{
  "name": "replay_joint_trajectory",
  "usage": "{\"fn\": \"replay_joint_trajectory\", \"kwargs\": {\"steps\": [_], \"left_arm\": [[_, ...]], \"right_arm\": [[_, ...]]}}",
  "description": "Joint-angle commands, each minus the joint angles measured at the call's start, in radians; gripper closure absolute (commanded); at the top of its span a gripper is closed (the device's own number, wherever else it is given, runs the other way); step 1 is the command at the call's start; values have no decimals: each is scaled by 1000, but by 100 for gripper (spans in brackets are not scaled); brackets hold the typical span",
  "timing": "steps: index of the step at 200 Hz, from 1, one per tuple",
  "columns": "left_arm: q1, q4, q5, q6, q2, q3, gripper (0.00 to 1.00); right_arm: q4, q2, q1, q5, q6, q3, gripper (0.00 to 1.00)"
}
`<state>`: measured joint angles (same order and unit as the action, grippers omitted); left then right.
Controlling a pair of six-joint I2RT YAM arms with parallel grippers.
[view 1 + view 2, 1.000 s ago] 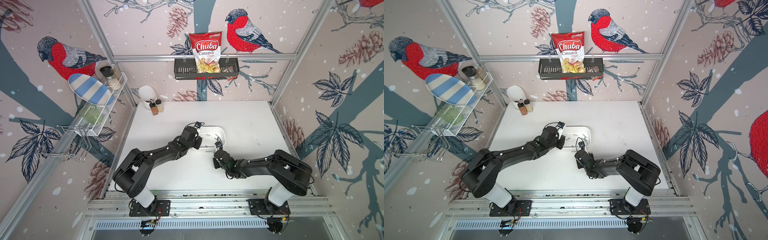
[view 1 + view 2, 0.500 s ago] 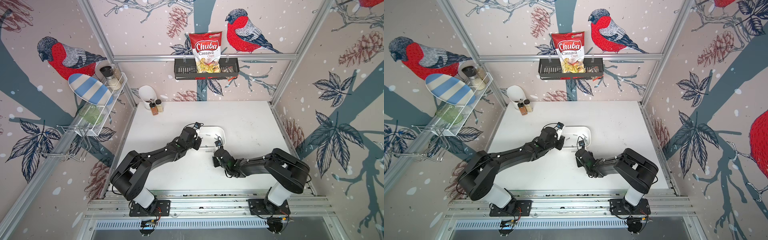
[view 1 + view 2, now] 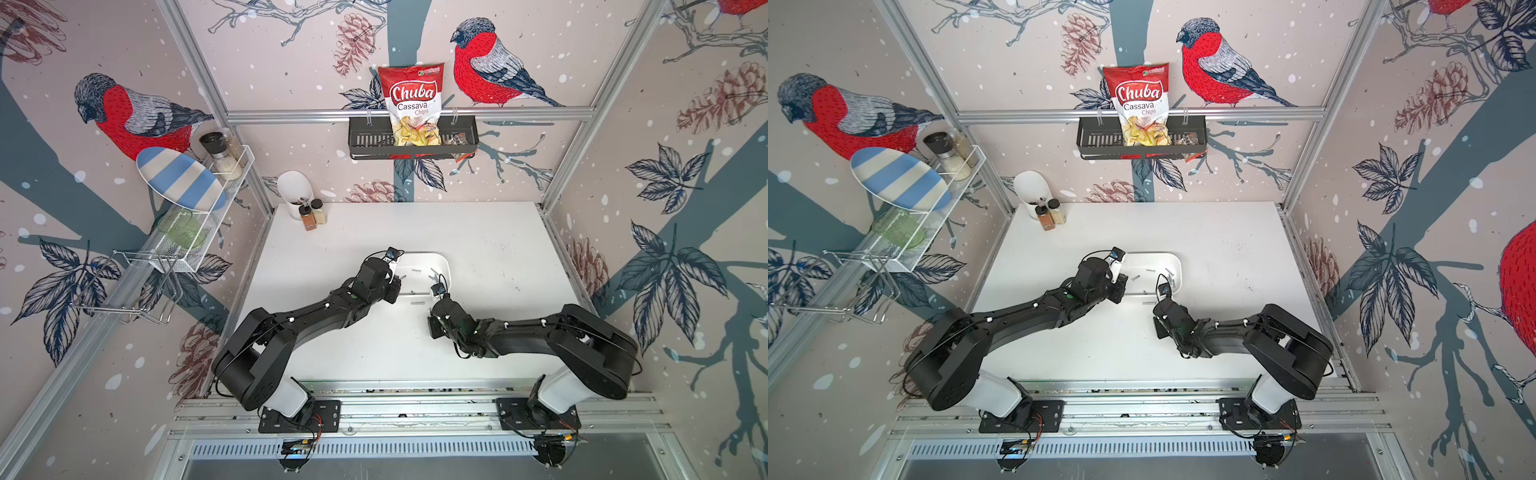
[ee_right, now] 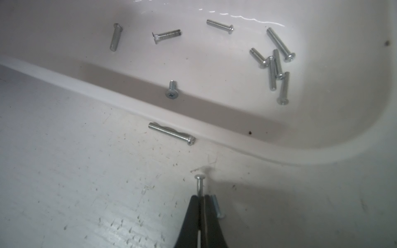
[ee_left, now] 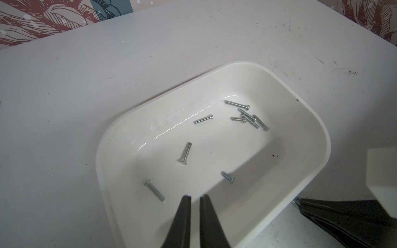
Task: Put the screws on the desktop into the storage box
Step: Pick up the screw from the center of the board, then place the screw in the storage box.
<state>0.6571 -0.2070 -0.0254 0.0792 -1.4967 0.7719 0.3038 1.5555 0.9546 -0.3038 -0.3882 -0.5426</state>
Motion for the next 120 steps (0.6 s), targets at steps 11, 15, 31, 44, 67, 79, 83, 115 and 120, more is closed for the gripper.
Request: {"fn": "replay_joint_trajectory", "kwargs": {"steps": [11, 15, 31, 44, 67, 79, 83, 115, 120], "left_arm": [[17, -61, 25, 28, 58, -56, 85], [19, -66, 25, 29, 67, -66, 85], [31, -77, 18, 36, 101, -96, 85], [45, -87, 18, 45, 124, -122, 85], [79, -140, 24, 62, 162, -192, 85], [93, -159, 24, 66, 167, -216, 85], [95, -165, 24, 67, 165, -224, 85], [99, -235, 50, 70, 124, -261, 85], [99, -244, 58, 68, 112, -264, 85]], "right_arm": [[-50, -85, -13, 38, 23, -20, 99], [-58, -99, -16, 40, 25, -22, 99], [-85, -147, -32, 40, 33, -39, 99], [-105, -173, -55, 50, 42, -57, 98], [-105, -175, -143, 147, 56, -101, 98], [-101, -146, -189, 197, 65, -136, 98], [-103, -133, -201, 204, 68, -152, 97], [-186, 20, -239, 183, 107, -321, 98], [-200, 50, -242, 174, 113, -347, 98]]}}
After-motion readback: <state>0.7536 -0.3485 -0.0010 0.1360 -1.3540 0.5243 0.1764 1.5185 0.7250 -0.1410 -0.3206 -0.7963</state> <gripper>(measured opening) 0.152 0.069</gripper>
